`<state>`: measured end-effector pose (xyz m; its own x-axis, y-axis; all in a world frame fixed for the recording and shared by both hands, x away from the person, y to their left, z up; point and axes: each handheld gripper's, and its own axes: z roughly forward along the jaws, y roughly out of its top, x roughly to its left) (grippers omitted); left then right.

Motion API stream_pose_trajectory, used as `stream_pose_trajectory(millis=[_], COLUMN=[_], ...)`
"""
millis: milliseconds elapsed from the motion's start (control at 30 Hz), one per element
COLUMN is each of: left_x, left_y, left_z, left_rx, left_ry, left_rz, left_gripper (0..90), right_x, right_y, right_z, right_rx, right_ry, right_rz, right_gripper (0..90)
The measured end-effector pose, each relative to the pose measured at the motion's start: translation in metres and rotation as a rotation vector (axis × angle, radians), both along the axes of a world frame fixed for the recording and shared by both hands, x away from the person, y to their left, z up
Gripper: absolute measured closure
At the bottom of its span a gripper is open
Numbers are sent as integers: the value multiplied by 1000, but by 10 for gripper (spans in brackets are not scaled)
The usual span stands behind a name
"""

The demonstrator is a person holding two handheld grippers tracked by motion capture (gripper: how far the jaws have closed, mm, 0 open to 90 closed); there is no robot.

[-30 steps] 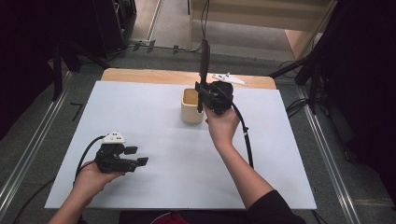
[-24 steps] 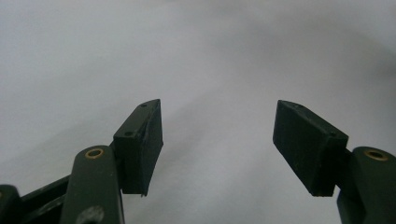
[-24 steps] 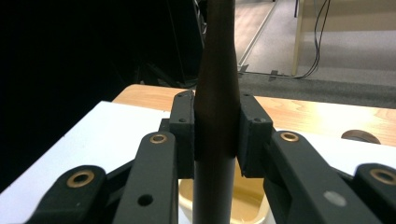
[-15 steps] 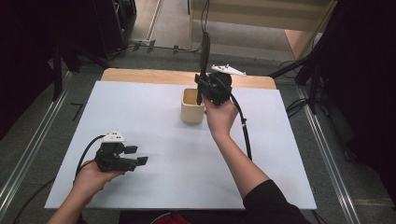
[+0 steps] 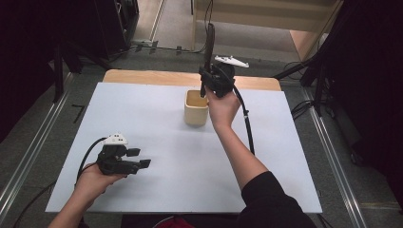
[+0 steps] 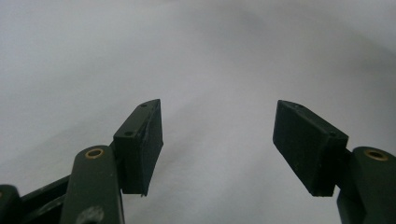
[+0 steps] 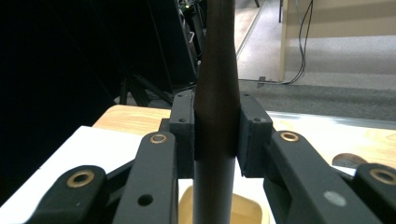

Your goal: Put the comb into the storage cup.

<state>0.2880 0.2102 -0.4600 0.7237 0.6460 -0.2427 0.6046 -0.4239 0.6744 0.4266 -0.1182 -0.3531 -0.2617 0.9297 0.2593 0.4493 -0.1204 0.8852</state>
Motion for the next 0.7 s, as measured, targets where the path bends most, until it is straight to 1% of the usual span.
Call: stream_pose_trajectory(millis=[133,233,300,533,700], left_x=[0,0,0,0,0], left_y=[0,1,1,0,1], left_z=[0,0,-1,-1,-1], left_rx=[-2,-1,-6,-4,-4], left_ry=[2,3,3,2,4], left_rz=[-2,-1,1,-1,-3], left_gripper=[344,344,344,344,343], right_x=[7,12,15,17,18], right_y=[0,-1,1,9,10], right_z=[-2,-7,-10,-16,-20], right_rx=[1,9,3,-23,-22], right_ry=[-4,5,11,8,9], right_rz=[-13,-24,-31,-18,-18], right_gripper=[700,700,700,699,699])
